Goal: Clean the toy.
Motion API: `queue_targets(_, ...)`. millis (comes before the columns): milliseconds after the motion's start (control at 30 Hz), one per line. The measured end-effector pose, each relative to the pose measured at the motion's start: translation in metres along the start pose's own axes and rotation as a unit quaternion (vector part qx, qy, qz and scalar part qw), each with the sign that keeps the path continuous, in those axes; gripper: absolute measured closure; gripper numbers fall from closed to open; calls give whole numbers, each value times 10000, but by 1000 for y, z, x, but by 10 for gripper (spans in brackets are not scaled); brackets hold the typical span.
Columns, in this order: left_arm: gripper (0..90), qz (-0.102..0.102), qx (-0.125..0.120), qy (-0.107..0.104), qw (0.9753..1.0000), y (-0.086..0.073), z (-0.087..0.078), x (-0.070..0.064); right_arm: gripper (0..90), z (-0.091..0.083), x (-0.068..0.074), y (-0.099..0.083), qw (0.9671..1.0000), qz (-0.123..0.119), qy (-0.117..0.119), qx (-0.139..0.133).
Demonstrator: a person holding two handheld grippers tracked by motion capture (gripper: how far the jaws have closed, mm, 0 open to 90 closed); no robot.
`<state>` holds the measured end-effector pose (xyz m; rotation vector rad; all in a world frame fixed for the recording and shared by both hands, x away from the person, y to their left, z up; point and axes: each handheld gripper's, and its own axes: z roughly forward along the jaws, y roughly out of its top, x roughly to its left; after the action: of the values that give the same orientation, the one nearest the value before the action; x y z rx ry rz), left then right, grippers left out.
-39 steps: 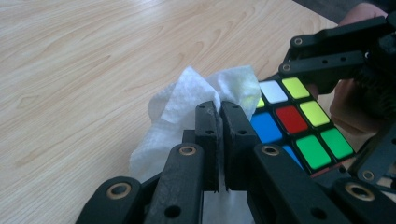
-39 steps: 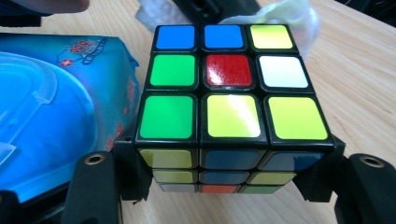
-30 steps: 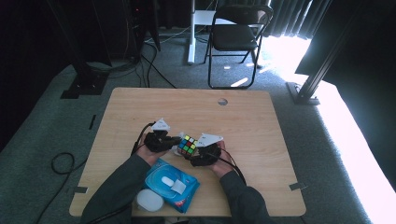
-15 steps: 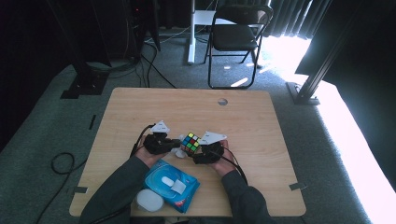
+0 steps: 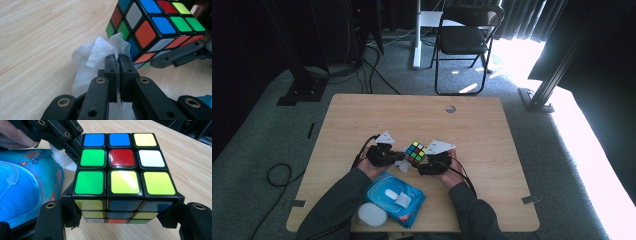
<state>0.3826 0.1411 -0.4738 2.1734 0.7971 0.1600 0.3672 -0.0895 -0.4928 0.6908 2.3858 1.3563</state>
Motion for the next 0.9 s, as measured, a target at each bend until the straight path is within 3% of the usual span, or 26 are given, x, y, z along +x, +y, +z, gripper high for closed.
queue_targets(300, 864, -11, 51, 9, 10000, 0, 0, 2, 342, 0, 2, 1, 9999, -17, 96, -49)
queue_targets(633, 865, -158, -211, -125, 9996, 3, -6, 4, 342, 6, 8, -1, 9994, -106, 340, 27)
queue_targets(900, 865, -108, -418, -160, 9989, 9, -15, 2, 342, 10, 10, -4, 9991, -164, 381, 123)
